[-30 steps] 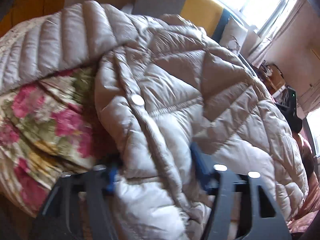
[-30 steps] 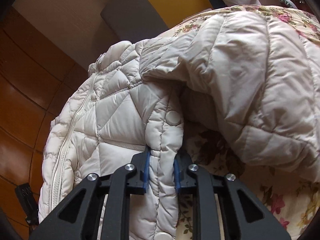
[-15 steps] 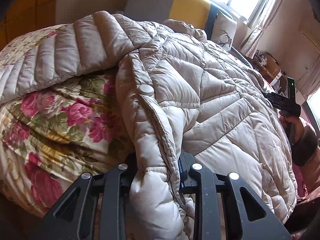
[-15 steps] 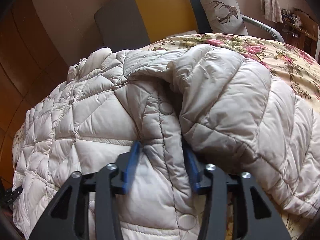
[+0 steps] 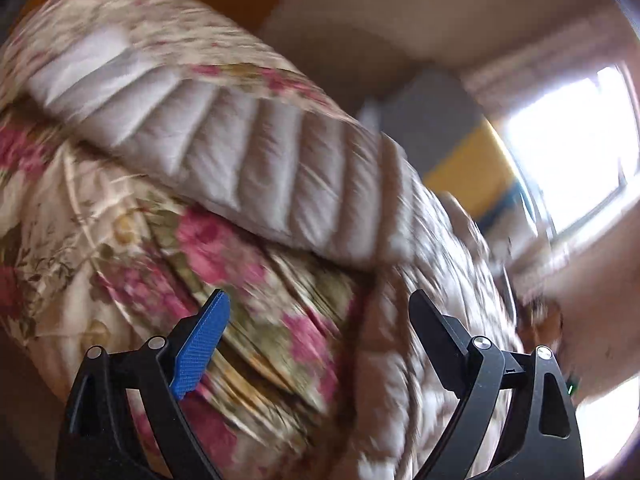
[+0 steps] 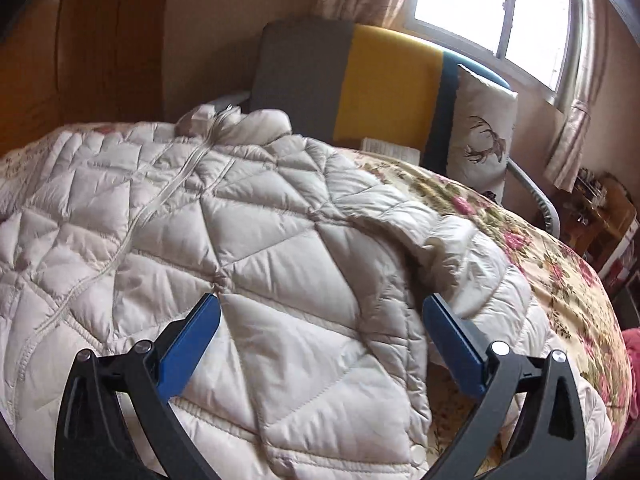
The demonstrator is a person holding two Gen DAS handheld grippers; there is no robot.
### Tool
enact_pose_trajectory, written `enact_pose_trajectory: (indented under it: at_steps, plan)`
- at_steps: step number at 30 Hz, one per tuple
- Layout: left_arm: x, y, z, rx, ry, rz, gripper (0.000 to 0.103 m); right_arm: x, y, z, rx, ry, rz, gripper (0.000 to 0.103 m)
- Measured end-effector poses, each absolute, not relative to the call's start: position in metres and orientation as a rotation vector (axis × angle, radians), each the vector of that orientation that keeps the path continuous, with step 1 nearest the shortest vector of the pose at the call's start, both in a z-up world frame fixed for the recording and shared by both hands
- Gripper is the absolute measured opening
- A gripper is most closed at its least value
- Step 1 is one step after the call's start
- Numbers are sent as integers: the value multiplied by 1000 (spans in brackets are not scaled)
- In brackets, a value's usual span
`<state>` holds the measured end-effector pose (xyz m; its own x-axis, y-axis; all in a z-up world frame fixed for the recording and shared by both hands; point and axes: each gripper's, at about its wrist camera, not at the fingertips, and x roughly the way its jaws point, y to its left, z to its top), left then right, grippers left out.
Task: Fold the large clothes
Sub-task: 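Fold the sleeve across the jacket body with the left tool and release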
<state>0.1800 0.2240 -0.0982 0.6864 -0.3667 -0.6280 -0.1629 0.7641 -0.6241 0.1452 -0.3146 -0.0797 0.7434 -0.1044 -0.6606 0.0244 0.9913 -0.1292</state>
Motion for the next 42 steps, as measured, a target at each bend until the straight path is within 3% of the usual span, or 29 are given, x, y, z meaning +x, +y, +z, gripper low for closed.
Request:
enact_pose_trajectory:
  at_steps: [4, 13, 17, 19, 20, 21, 31, 42]
  plan:
    - [196, 257, -106, -753, 800, 67, 89, 163, -318, -115, -78, 899, -33, 101]
    - [211, 320, -120, -991, 637, 254, 80, 147, -323, -118, -8, 870, -36, 101]
    - [218, 339, -124, -1083, 586, 308, 68, 148, -324, -118, -1, 864, -37, 101]
    - [224, 345, -124, -1100, 585, 326, 51, 148, -322, -119, -7, 863, -42, 101]
    - [226, 348, -124, -1108, 590, 331, 22, 149, -322, -119, -9, 863, -44, 101]
    - [228, 351, -126, -1130, 600, 325, 7, 149, -322, -119, -9, 862, -44, 101]
    - [218, 351, -80, -1011, 493, 403, 3, 150, -327, -120, 6, 861, -33, 101]
    - [226, 215, 28, -583, 387, 214, 3, 149, -326, -120, 7, 860, -32, 101]
